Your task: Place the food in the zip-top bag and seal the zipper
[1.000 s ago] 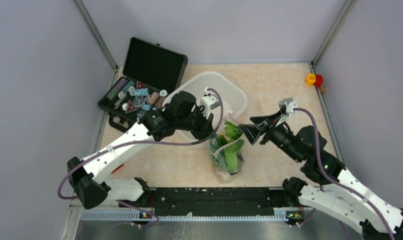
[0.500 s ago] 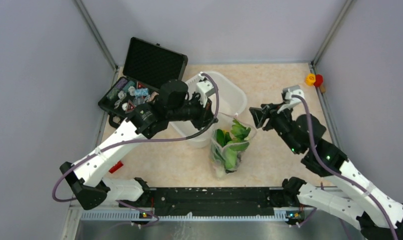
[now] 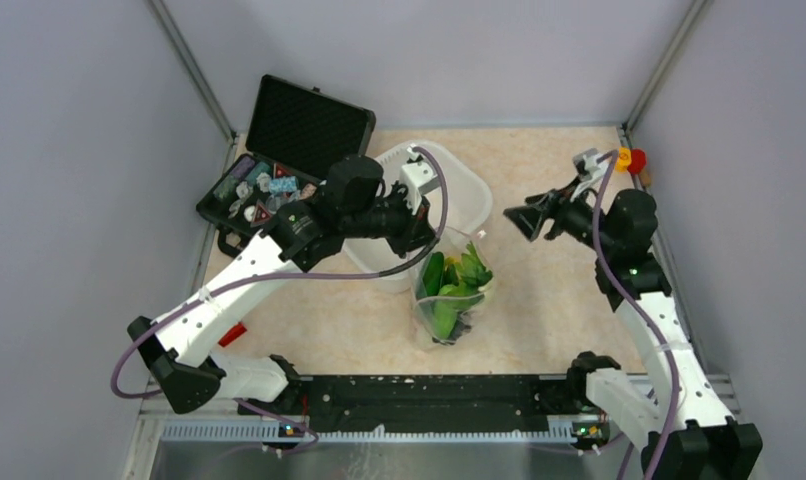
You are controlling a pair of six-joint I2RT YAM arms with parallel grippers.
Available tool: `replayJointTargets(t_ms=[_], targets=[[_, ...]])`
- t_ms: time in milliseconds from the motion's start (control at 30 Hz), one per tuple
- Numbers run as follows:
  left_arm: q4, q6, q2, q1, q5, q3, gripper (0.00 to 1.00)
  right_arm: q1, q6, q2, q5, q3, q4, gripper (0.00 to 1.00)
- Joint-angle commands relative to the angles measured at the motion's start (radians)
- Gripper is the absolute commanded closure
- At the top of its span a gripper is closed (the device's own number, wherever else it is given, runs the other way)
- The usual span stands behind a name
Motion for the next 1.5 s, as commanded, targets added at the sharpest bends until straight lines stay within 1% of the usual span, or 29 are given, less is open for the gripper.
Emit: replayJointTargets(t_ms=[0, 33, 100, 133, 167, 233, 300, 333, 400, 467, 533, 567, 633, 800, 833, 900, 933, 1000, 1033, 1067, 1133, 1267, 1333, 1400, 1467], targets=[[0.02, 0.08, -0.008, 0.012, 0.053, 0.039, 1.0, -0.007, -0.096, 0.018, -0.527, -0.082, 0.258, 0.28], [0.011, 0.091, -0.005, 0.014, 0.068, 0.046, 1.0, -0.006, -0.123, 0.019, -0.527, -0.102, 0.286, 0.25], [-0.015, 0.112, 0.005, 0.014, 0.095, 0.067, 1.0, -0.006, -0.185, 0.019, -0.455, -0.136, 0.326, 0.24], [-0.028, 0.122, 0.009, 0.014, 0.108, 0.074, 1.0, -0.006, -0.189, 0.021, -0.45, -0.165, 0.385, 0.23], [-0.038, 0.129, 0.013, 0.016, 0.117, 0.081, 1.0, -0.006, -0.209, 0.026, -0.482, -0.193, 0.443, 0.22], [-0.052, 0.143, 0.021, 0.016, 0.139, 0.091, 1.0, -0.006, -0.257, 0.046, -0.603, -0.229, 0.523, 0.19], [-0.068, 0.159, 0.033, 0.016, 0.168, 0.104, 1.0, -0.006, -0.262, 0.077, -0.731, -0.232, 0.585, 0.18], [-0.075, 0.168, 0.039, 0.016, 0.181, 0.114, 1.0, -0.005, -0.264, 0.093, -0.769, -0.225, 0.604, 0.18], [-0.09, 0.183, 0.058, 0.015, 0.204, 0.138, 1.0, -0.004, -0.265, 0.127, -0.809, -0.205, 0.618, 0.17], [-0.104, 0.194, 0.084, 0.016, 0.229, 0.162, 1.0, -0.005, -0.306, 0.152, -0.8, -0.181, 0.609, 0.17], [-0.113, 0.201, 0.107, 0.016, 0.26, 0.183, 1.0, 0.0, -0.279, 0.187, -0.838, -0.168, 0.669, 0.17], [-0.114, 0.201, 0.117, 0.016, 0.27, 0.19, 1.0, 0.005, -0.24, 0.205, -0.866, -0.16, 0.694, 0.16], [-0.115, 0.201, 0.135, 0.016, 0.275, 0.201, 1.0, 0.013, -0.235, 0.229, -0.904, -0.139, 0.691, 0.16], [-0.125, 0.204, 0.154, 0.016, 0.273, 0.211, 1.0, 0.038, -0.263, 0.237, -0.941, -0.102, 0.681, 0.16], [-0.123, 0.205, 0.156, 0.016, 0.273, 0.211, 1.0, 0.047, -0.281, 0.238, -0.963, -0.088, 0.657, 0.16], [-0.122, 0.205, 0.159, 0.016, 0.271, 0.214, 1.0, 0.074, -0.437, 0.237, -1.009, -0.041, 0.457, 0.18], [-0.122, 0.205, 0.161, 0.016, 0.27, 0.217, 1.0, 0.078, -0.545, 0.236, -1.036, -0.004, 0.321, 0.19], [-0.12, 0.207, 0.162, 0.017, 0.266, 0.219, 1.0, 0.081, -0.853, 0.245, -1.086, 0.073, -0.048, 0.23], [-0.119, 0.207, 0.163, 0.018, 0.265, 0.22, 1.0, 0.081, -0.972, 0.255, -1.091, 0.105, -0.193, 0.24], [-0.119, 0.205, 0.162, 0.018, 0.266, 0.221, 1.0, 0.081, -1.024, 0.263, -1.089, 0.122, -0.267, 0.26], [-0.118, 0.202, 0.16, 0.021, 0.271, 0.221, 1.0, 0.081, -1.03, 0.283, -1.066, 0.131, -0.297, 0.27], [-0.114, 0.194, 0.153, 0.022, 0.27, 0.221, 1.0, 0.083, -0.99, 0.328, -0.988, 0.147, -0.308, 0.27], [-0.113, 0.191, 0.147, 0.021, 0.268, 0.219, 1.0, 0.083, -0.981, 0.337, -0.959, 0.142, -0.306, 0.3], [-0.107, 0.187, 0.141, 0.024, 0.272, 0.216, 1.0, 0.083, -0.948, 0.337, -0.966, 0.129, -0.26, 0.37], [-0.103, 0.185, 0.137, 0.024, 0.277, 0.212, 1.0, 0.084, -0.833, 0.335, -0.993, 0.109, -0.138, 0.47]])
